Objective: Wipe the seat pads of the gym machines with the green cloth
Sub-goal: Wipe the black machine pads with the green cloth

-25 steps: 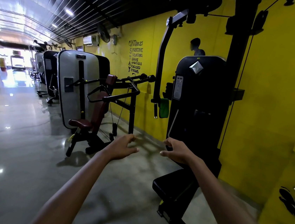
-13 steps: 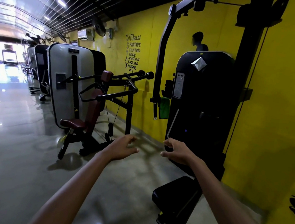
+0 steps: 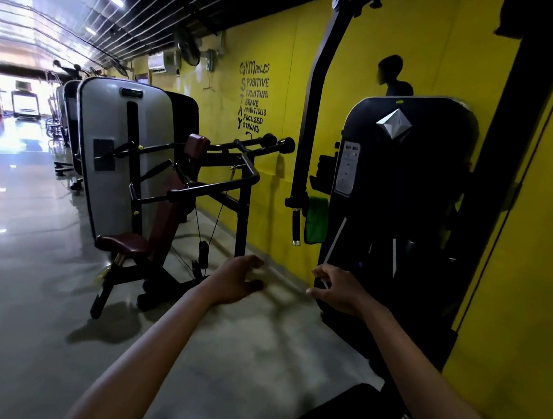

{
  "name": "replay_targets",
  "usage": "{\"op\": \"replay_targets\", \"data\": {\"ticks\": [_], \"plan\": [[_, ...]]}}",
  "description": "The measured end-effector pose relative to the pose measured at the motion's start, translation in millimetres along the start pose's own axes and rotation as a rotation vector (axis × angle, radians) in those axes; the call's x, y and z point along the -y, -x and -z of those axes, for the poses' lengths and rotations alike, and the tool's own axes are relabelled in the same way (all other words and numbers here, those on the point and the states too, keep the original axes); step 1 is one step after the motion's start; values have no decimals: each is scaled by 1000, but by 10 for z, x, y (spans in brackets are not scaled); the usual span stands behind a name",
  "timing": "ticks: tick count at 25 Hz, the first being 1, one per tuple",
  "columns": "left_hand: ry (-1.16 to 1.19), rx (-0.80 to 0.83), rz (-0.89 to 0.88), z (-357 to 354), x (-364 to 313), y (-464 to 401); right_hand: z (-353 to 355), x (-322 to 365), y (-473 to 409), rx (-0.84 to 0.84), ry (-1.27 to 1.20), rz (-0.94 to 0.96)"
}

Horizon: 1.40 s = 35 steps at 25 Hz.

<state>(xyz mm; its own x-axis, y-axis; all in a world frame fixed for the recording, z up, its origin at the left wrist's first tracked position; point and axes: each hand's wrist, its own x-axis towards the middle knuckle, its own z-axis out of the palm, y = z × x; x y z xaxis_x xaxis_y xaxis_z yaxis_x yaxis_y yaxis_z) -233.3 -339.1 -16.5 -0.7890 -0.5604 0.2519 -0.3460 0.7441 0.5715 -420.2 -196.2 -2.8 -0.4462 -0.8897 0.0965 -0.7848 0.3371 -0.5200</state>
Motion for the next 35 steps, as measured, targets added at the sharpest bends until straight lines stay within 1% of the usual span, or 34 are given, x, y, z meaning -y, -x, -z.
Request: {"op": "replay_targets", "data": {"ticks": [2, 4, 7, 13, 18, 23, 26, 29, 35], "plan": [[22, 30, -3, -64, 242, -330, -61, -104, -355, -1, -3, -15], [-9, 35, -20, -79, 435, -670, -87, -178, -685, -1, -1, -29], [-32, 20, -80, -68, 715, -1318, -131, -310, -1321, -5, -2, -54], [1, 60, -134, -34, 1184, -2698, -100, -477, -2522, -63, 0, -119], [-18, 99, -169, -261, 1542, -3649, -46, -772, -3391, -71, -10, -188], [0, 71, -169, -431, 1775, -4536, 102, -1173, -4330, -121, 3, -178], [-22, 51, -165, -458, 1886, -5098, 208, -1333, -4988, -124, 63, -173], [-2, -6, -144, -476, 1954, -5502, 261, -1415, -5562, -151, 132, -119], [19, -9, -112, -597, 2192, -6059, 85, -1559, -6272, -126, 205, -132]]}}
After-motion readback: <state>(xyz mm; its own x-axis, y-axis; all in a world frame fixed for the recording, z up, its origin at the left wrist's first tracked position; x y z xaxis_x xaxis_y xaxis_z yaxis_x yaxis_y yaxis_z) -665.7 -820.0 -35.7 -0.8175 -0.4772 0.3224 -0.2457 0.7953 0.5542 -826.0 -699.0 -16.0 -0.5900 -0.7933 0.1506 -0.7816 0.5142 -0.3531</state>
